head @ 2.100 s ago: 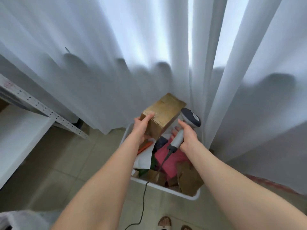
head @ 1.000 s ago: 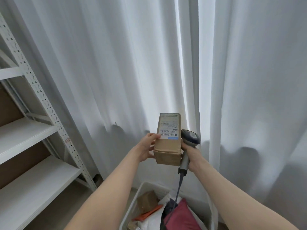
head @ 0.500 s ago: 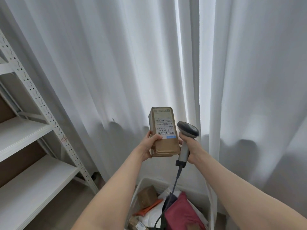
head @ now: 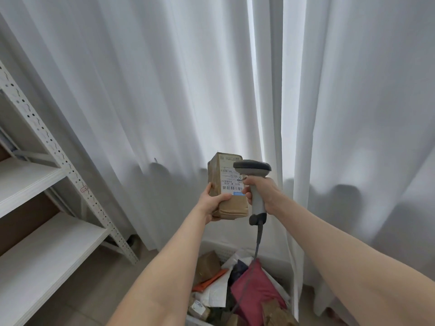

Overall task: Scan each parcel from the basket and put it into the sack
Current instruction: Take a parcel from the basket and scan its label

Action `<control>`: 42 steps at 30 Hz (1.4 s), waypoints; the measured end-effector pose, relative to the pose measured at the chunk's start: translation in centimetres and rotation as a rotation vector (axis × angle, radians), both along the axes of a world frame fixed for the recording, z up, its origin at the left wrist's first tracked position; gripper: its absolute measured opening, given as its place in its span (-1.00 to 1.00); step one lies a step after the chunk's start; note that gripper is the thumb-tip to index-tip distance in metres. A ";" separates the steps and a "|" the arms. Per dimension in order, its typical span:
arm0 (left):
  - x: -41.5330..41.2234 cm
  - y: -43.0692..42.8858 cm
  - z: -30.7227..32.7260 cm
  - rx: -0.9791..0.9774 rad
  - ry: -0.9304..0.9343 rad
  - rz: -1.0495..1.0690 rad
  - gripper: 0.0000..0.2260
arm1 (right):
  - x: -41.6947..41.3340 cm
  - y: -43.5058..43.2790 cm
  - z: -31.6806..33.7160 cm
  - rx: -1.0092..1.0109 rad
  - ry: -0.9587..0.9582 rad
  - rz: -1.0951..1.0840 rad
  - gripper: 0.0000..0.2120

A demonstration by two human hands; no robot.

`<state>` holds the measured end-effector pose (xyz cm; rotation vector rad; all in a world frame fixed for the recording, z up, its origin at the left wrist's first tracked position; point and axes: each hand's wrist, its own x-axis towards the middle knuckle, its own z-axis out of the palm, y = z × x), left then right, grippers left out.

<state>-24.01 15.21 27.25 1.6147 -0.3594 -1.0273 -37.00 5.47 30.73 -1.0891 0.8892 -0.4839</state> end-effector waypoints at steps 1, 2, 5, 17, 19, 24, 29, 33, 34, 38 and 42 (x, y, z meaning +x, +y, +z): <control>0.0 0.0 -0.2 0.005 -0.004 0.005 -0.28 | 0.1 0.2 0.2 0.003 0.009 0.021 -0.87; 0.1 0.0 -0.3 0.008 -0.008 0.006 -0.29 | 0.1 0.3 0.4 0.010 0.013 0.036 -0.88; 0.4 0.1 -0.6 0.011 -0.010 0.018 -0.28 | 0.0 0.4 1.0 0.016 0.027 0.063 -0.88; 0.4 -0.5 -1.0 0.033 0.002 0.042 -0.18 | -0.3 0.5 1.5 0.038 0.042 0.111 -0.94; 0.5 -0.5 -1.2 0.034 0.003 0.044 -0.17 | -0.5 0.5 1.7 0.039 0.034 0.107 -0.95; 0.8 -0.6 -1.5 0.027 0.012 0.044 -0.22 | -1.1 0.6 2.2 0.039 0.041 0.127 -0.95; 1.0 -0.6 -1.8 0.042 0.006 0.045 -0.25 | -1.6 0.6 2.8 0.050 0.044 0.135 -0.96; 0.8 -0.5 -2.0 0.049 -0.001 0.043 -0.27 | -2.0 0.6 3.0 0.059 0.053 0.152 -0.96; 0.8 -0.5 -2.0 0.051 -0.001 0.046 -0.25 | -2.1 0.7 3.1 0.058 0.056 0.152 -0.96; 0.6 -0.4 -2.1 0.053 0.006 0.040 -0.21 | -2.5 0.7 2.9 0.056 0.067 0.155 -0.95; 0.5 -0.3 -2.0 0.048 0.009 0.038 -0.23 | -2.7 0.6 2.7 0.044 0.064 0.159 -0.96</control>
